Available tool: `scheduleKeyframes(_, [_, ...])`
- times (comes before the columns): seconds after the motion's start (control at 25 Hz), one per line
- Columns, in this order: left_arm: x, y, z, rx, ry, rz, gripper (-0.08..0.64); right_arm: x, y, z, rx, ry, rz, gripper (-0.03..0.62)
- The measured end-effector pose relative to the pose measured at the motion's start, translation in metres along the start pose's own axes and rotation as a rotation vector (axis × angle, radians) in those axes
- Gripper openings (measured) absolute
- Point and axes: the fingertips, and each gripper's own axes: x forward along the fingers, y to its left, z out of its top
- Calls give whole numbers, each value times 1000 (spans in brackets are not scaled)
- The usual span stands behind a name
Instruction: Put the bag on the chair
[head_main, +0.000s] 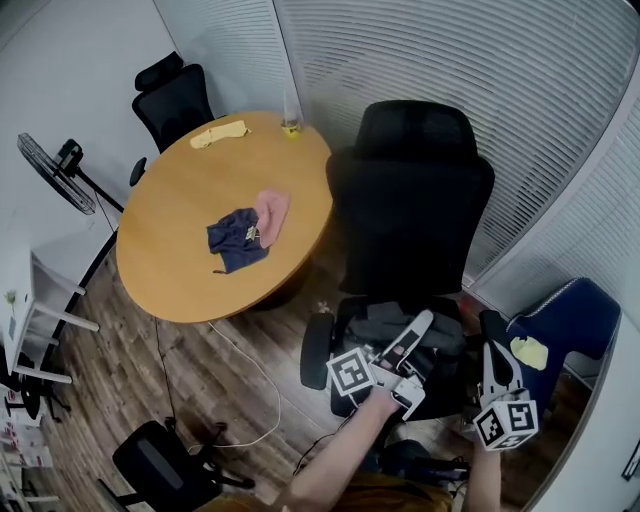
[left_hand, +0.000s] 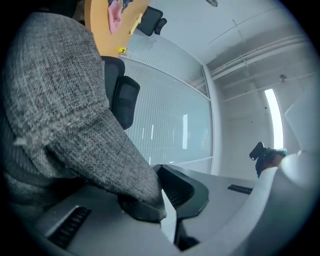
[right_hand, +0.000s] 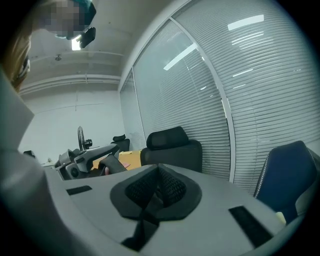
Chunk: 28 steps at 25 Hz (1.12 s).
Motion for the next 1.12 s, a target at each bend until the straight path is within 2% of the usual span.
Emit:
scheduleKeyframes(0.32, [29,29,24,-23,-37,34,23,25,-17,8,31,-20,3,12])
scheduleKeyframes(0.52, [40,54,30,-44,-76,74,22,46,-36,3,61,16,11,12])
scheduleKeyframes(0.76, [49,85,49,-79,-135,101,23,88,-48,-8,74,60,61,12])
scheduleKeyframes(1.12, [78,129,71,-81,-148,150,23,155,-71,-4,60,94,116,12])
